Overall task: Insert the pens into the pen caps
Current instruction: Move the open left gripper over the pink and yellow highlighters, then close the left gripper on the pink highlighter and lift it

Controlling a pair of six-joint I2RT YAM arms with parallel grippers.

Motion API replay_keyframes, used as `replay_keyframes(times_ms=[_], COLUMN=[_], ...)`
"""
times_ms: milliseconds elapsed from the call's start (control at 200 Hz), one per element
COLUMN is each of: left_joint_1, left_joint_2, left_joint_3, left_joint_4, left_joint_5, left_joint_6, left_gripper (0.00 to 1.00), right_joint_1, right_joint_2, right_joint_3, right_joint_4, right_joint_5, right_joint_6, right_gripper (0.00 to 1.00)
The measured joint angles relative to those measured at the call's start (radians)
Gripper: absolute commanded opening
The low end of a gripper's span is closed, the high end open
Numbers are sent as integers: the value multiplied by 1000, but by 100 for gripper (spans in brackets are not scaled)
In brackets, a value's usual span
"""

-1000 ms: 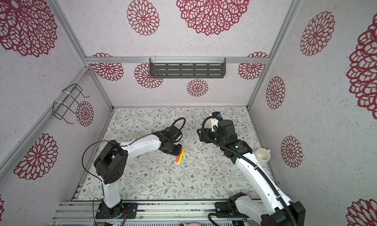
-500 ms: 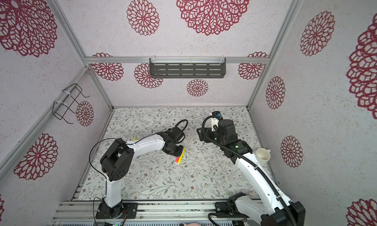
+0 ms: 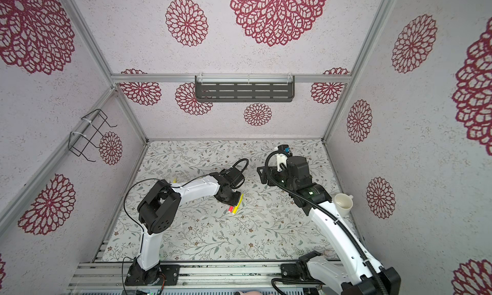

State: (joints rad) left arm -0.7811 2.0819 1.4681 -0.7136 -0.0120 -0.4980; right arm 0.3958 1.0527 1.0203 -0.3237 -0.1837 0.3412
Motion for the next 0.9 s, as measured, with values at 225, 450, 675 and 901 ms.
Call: replay_keyframes(times_ms=[225, 450, 675, 901], left_joint_1=[-10, -11, -10, 18], left_joint_2=[14, 14, -19, -227], left_joint_3=[22, 20, -30, -209], left_joint_4=[-38, -42, 1, 68], left_joint_5=[-36, -43, -46, -9], left_joint_6=[14, 24, 40, 46], left_gripper=[20, 0, 0, 0], right_joint_1=[-2, -14, -28, -29], right_joint_2=[-1, -16, 12, 72], right_joint_3=[0, 0, 3, 0], right_joint_4=[-29, -56, -108, -166], right_joint_5=[36, 87, 124, 115], right_joint_6=[-8, -35, -117, -330], right_gripper=[87, 87, 90, 94])
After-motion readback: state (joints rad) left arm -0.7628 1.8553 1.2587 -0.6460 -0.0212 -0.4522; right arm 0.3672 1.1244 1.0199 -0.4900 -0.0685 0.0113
